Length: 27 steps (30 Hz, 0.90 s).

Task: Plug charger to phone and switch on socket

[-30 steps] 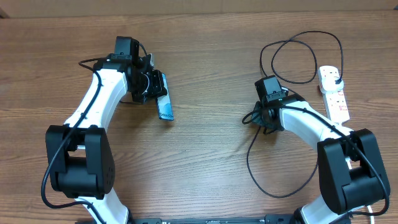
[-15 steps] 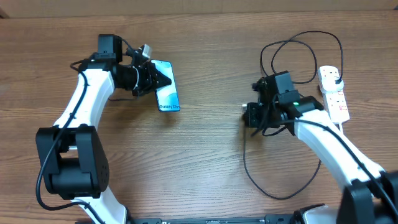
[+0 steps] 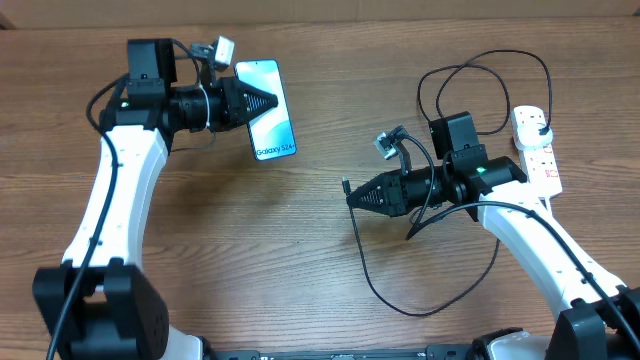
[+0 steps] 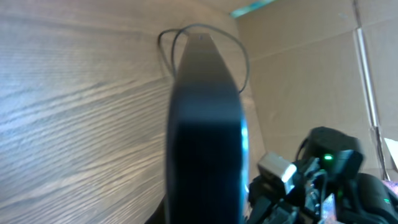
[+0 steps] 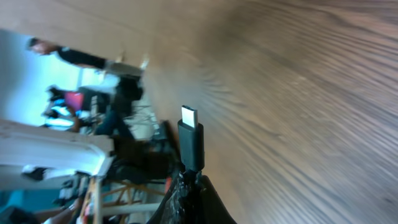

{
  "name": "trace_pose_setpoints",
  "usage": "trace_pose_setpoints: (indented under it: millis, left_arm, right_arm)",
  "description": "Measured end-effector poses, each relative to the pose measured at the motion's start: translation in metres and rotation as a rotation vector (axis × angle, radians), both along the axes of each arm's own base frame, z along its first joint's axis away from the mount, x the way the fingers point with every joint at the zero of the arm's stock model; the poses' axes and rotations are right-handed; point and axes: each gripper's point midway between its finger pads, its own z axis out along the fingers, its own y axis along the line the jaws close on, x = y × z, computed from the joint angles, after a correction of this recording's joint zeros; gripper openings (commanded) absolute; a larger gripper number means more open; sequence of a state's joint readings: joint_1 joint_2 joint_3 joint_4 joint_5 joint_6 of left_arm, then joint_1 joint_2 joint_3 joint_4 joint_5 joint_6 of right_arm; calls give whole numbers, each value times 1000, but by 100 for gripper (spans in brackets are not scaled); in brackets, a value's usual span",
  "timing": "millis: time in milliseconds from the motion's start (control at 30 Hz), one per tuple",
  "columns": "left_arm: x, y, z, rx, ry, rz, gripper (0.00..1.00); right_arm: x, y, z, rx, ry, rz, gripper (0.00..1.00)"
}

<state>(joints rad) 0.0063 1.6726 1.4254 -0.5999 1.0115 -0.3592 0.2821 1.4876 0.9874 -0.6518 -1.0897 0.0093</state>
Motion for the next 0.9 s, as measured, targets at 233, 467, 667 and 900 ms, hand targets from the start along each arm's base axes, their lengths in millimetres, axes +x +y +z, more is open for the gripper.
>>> trace_pose_setpoints:
  millis: [233,467,667,900]
  left_arm:
    - [-14,-15,26,2,-15,13,4]
    - [-26,-43,26,-6,18,-32,4]
    - [-28,-49,28,-16,22,-46,4]
    - [-33,-50,36,-60,13,-86,4]
  right_arm:
    - [-25,29,22,124,-37,148,4]
    - [-42,62,49,235,-79,261,4]
    - [-35,69,58,242,-41,230,4]
    - [-28,71,57,221,-5,184,4]
